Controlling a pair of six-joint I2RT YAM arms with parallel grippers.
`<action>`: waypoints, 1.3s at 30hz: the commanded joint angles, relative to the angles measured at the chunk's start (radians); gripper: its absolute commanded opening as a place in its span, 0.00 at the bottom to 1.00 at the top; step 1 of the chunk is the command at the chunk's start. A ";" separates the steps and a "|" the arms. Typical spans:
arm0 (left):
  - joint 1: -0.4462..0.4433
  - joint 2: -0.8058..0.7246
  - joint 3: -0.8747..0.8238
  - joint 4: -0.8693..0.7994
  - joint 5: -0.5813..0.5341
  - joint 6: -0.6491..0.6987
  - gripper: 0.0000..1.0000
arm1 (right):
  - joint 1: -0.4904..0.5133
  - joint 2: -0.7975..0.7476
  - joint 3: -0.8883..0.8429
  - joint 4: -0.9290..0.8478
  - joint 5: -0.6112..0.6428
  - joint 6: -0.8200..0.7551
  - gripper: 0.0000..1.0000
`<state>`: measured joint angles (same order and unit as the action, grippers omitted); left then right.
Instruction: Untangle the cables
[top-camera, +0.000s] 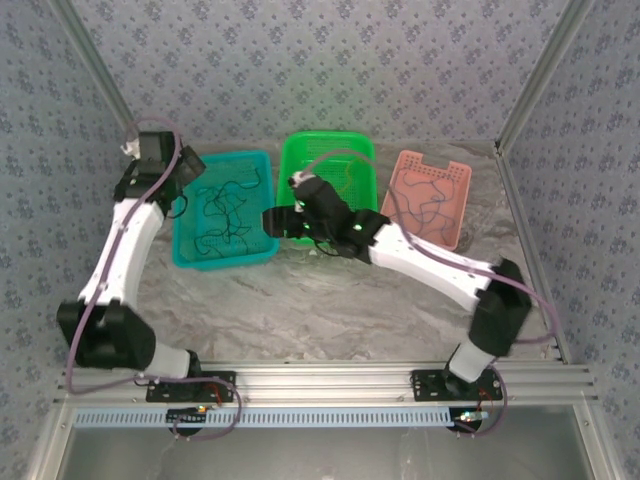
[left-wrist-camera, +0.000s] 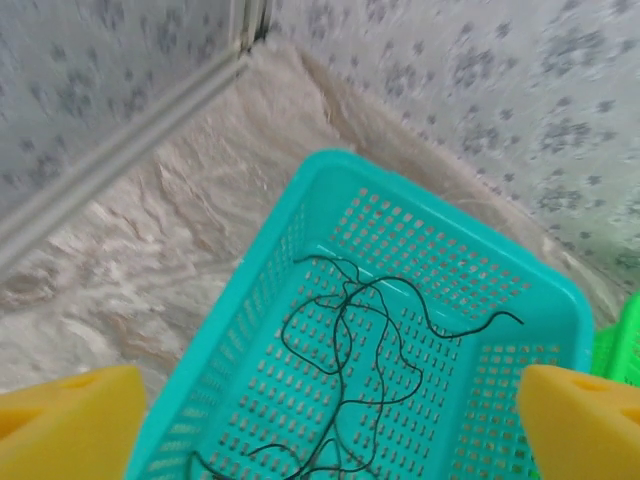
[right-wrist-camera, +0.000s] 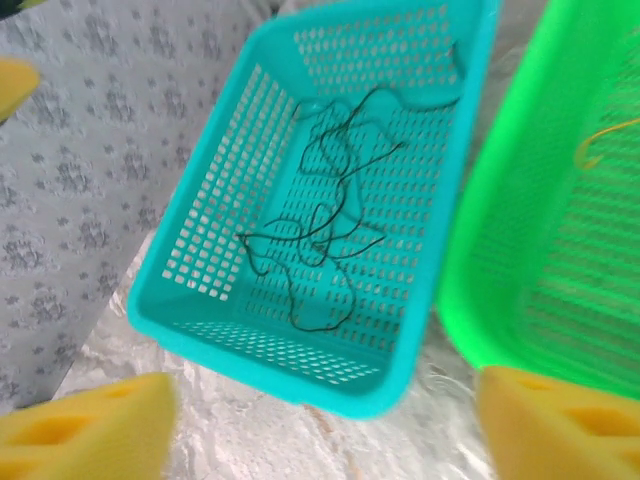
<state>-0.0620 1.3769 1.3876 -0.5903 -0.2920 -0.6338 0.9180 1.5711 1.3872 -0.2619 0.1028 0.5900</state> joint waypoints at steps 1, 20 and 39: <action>-0.014 -0.160 -0.167 -0.033 0.050 0.025 0.99 | -0.021 -0.184 -0.182 0.024 0.188 -0.010 0.99; -0.115 -0.381 -1.026 0.912 -0.168 0.538 0.99 | -0.507 -0.787 -0.978 0.172 0.564 -0.396 0.99; 0.057 0.158 -1.024 1.502 0.030 0.550 0.99 | -0.871 -0.199 -0.945 0.817 0.140 -0.565 0.99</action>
<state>-0.0132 1.4811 0.4294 0.7746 -0.3126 -0.0708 0.0605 1.3735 0.4187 0.4522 0.2955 0.0959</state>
